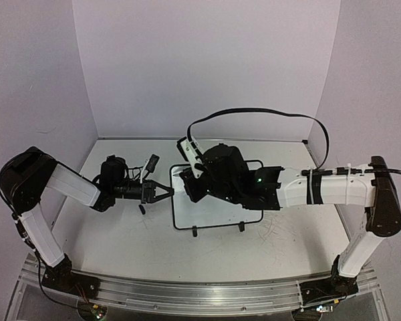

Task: Write a sentence on the whiteboard
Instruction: Hold the whiteboard at the center of the board, then write a sentence on the whiteboard.

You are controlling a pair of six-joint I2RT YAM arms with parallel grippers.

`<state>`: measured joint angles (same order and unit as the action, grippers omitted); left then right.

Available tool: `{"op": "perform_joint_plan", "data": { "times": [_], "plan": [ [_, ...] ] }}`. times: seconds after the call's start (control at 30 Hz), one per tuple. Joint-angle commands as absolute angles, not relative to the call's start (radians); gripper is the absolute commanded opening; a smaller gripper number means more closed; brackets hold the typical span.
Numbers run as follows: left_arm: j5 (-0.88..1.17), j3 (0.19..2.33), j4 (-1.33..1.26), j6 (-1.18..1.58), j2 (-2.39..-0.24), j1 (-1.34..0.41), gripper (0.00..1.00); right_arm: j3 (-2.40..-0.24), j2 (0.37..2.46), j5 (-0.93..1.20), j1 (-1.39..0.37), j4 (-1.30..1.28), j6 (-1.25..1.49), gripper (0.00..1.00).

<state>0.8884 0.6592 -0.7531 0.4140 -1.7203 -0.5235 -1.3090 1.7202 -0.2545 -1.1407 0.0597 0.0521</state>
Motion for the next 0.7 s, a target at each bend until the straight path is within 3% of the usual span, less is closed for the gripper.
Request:
{"op": "perform_joint_plan", "data": {
  "times": [0.0,0.67],
  "plan": [
    [0.900,0.687,-0.779,0.394,-1.727,-0.540,0.05,-1.348,1.728,-0.289,-1.150,0.091,0.030,0.00],
    [0.890,0.668,-0.775,0.369,-1.706,-0.541,0.00,-1.369,1.764,-0.338,-1.155,0.092,0.033,0.00]
  ]
}}
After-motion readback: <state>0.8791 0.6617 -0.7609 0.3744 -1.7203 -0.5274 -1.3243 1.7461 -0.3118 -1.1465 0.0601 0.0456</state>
